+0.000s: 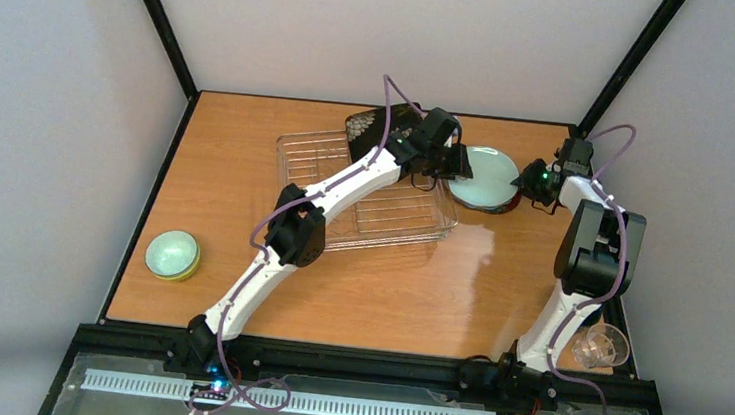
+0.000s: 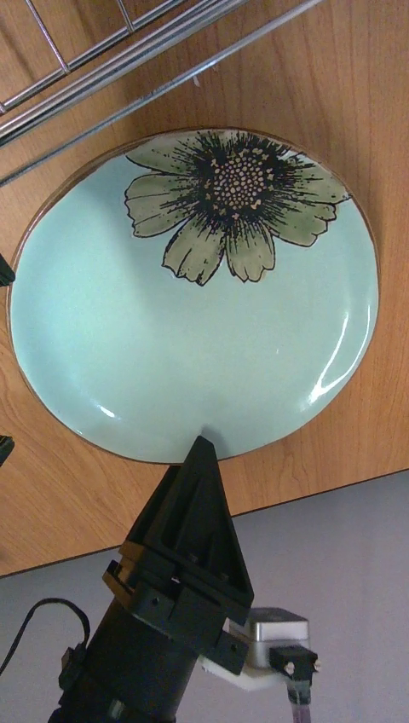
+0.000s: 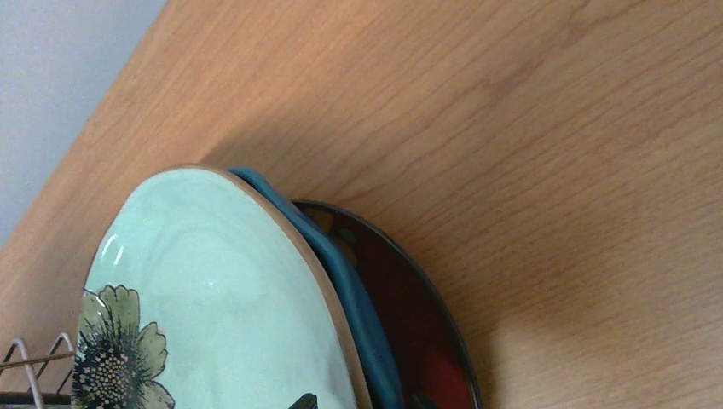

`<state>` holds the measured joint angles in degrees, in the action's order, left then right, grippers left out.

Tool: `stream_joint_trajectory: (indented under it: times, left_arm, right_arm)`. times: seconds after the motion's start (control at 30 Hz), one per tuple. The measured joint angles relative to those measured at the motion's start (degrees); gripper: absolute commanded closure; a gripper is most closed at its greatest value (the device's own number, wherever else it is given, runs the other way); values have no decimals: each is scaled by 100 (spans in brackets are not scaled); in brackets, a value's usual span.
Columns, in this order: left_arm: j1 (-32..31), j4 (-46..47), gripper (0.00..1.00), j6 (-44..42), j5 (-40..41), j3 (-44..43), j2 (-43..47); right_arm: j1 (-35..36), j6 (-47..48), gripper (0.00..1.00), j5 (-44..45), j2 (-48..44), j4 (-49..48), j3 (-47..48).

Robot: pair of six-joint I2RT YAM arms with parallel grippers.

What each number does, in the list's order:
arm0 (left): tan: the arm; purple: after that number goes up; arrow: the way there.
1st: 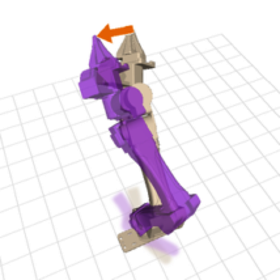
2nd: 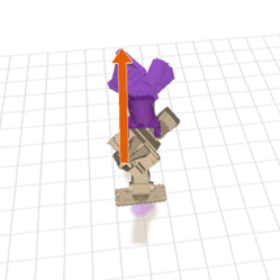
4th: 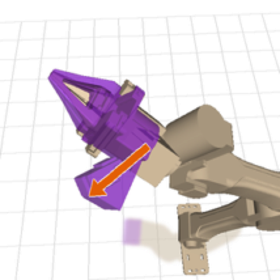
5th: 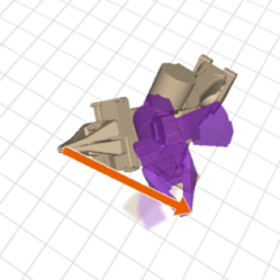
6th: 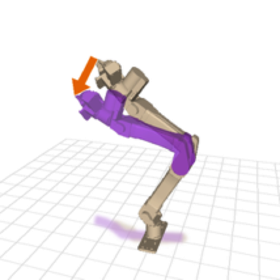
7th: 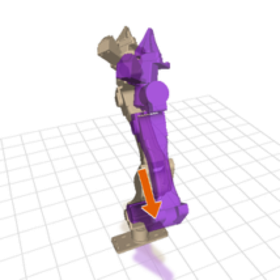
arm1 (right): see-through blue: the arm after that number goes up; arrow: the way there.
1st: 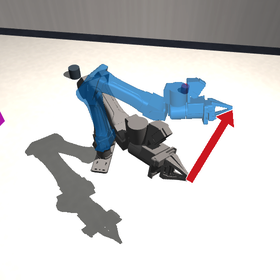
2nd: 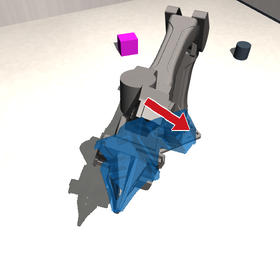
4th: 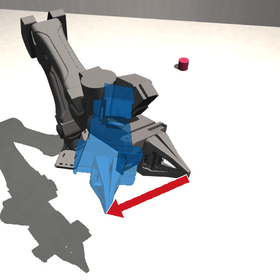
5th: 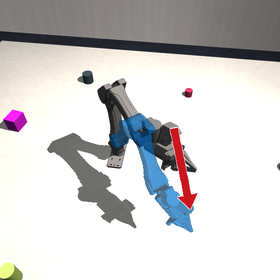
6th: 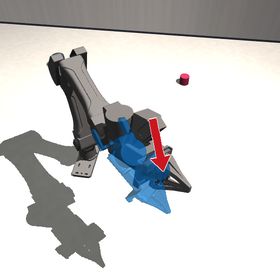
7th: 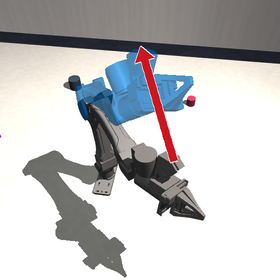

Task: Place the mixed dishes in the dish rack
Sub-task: Grab the plate from the plate.

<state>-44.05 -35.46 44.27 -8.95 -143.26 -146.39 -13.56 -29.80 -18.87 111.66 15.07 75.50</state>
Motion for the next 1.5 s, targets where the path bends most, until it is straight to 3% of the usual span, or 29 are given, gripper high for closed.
stream_joint_trajectory:
  times: [1.0, 1.1, 1.5]
  left_arm:
    - [13, 79, 0, -9, -83, 68, 22]
    - [15, 81, 0, -9, -92, 70, 22]
    - [26, 94, 0, -13, -138, 74, 22]
  right_arm:
    - [-33, -66, 37, -299, 140, -66, 17]
    - [-33, -125, 29, -393, 214, -142, 17]
    - [-61, -317, 29, -949, 511, -487, 9]
